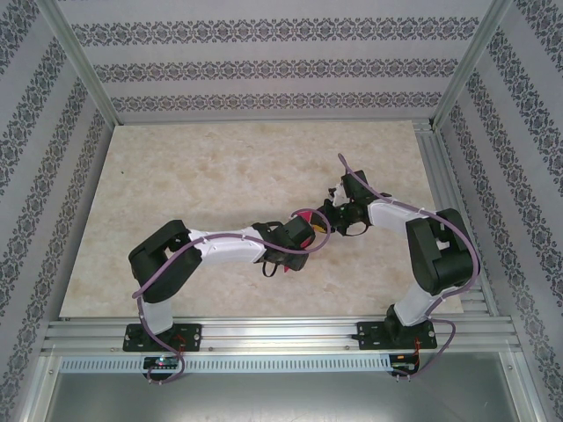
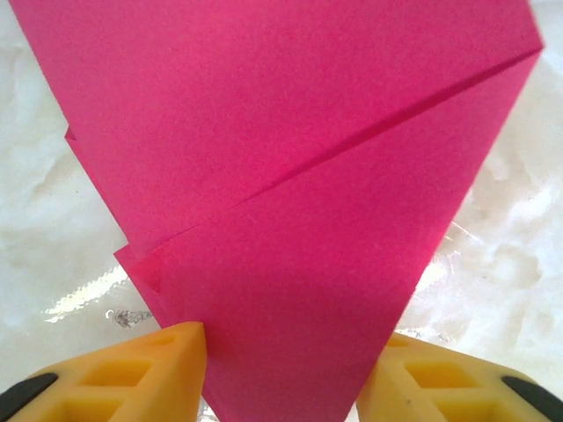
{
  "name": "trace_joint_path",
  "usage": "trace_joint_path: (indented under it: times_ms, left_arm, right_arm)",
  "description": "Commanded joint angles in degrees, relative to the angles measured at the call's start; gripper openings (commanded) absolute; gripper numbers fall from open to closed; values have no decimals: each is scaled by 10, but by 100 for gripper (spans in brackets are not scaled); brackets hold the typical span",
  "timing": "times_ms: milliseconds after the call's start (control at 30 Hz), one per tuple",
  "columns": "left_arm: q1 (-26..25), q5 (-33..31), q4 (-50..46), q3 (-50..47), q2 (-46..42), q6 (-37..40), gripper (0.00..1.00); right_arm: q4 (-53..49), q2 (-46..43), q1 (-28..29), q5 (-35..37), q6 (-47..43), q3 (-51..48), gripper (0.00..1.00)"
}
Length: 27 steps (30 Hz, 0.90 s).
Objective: Fold a paper plane with a square sheet of paper (fold left side to right side)
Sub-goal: Fold the wing for the fifth time at the center of the table.
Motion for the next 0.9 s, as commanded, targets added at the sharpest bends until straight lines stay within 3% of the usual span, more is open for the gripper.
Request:
trace_joint_path:
  times_ms: [0,300,533,867]
  left_arm:
    - [-1,-9,0,-5,4,6,44]
    - [4,-2,6,-10,5,-1,29]
    - [33,46,53,-43,-22,-17,19]
    - [74,143,117,-65,-50,-41,9]
  right_arm:
    - [-10,11,8,10,-12,17,12]
    - [-49,-4,4,39,-43,33,27]
    - [-81,-39,-11,64,-75,20,35]
    - [14,-84,3,41,-71,-60,44]
